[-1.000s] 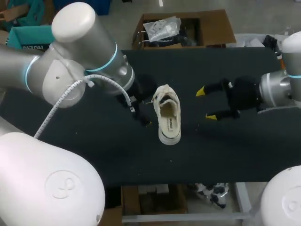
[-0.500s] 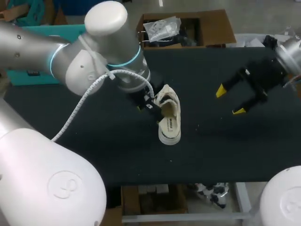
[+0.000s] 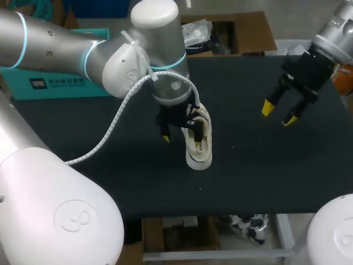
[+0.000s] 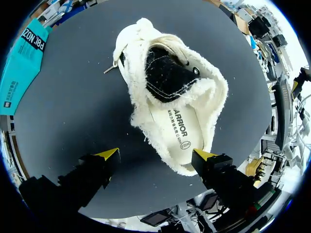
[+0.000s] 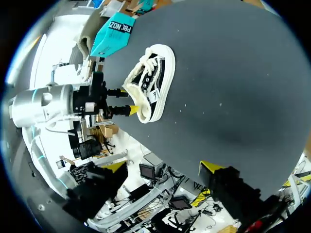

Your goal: Open the shoe tongue, take the insole out of the shoe, put the insole back into the shoe, and pack the shoe into the shoebox

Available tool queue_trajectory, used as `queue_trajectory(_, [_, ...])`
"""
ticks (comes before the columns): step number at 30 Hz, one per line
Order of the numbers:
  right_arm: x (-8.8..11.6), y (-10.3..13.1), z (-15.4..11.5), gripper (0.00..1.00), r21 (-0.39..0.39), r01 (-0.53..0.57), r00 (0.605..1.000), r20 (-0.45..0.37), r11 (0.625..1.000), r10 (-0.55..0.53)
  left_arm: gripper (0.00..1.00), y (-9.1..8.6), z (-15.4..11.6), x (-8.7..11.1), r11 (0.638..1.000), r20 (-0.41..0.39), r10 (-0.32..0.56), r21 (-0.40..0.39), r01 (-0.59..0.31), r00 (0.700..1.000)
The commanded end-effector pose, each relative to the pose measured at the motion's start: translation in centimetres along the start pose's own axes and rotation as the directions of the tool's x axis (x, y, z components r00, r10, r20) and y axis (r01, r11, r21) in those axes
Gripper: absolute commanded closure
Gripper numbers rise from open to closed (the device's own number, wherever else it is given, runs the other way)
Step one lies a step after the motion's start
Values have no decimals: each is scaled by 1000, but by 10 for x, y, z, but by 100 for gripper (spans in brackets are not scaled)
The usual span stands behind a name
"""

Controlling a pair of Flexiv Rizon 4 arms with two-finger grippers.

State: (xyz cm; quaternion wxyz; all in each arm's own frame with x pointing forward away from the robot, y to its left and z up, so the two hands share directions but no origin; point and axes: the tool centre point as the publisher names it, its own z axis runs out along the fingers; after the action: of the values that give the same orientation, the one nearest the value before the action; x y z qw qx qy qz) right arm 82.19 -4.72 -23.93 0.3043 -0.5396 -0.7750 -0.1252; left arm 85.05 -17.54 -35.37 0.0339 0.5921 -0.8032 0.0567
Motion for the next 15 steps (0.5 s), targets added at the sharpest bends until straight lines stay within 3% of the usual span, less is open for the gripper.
queue_trajectory(1, [9, -6, -6, 0, 10, 81, 993, 86, 997, -82, 0, -5, 4, 8, 991, 72, -125, -36, 127, 990])
queue_trajectory(5, [8, -9, -9, 0, 77, 184, 965, 174, 980, -195, 0, -7, 1, 2, 982, 83, -184, -20, 186, 979])
queue_trajectory(13, [0, -12, -11, 0, 120, 297, 924, 215, 947, -317, 0, -20, -3, 2, 977, 100, -211, 1, 212, 972])
queue_trajectory(15, [-3, -14, -12, 0, 123, 346, 905, 217, 930, -365, 10, -24, -1, 0, 973, 107, -228, 1, 229, 968])
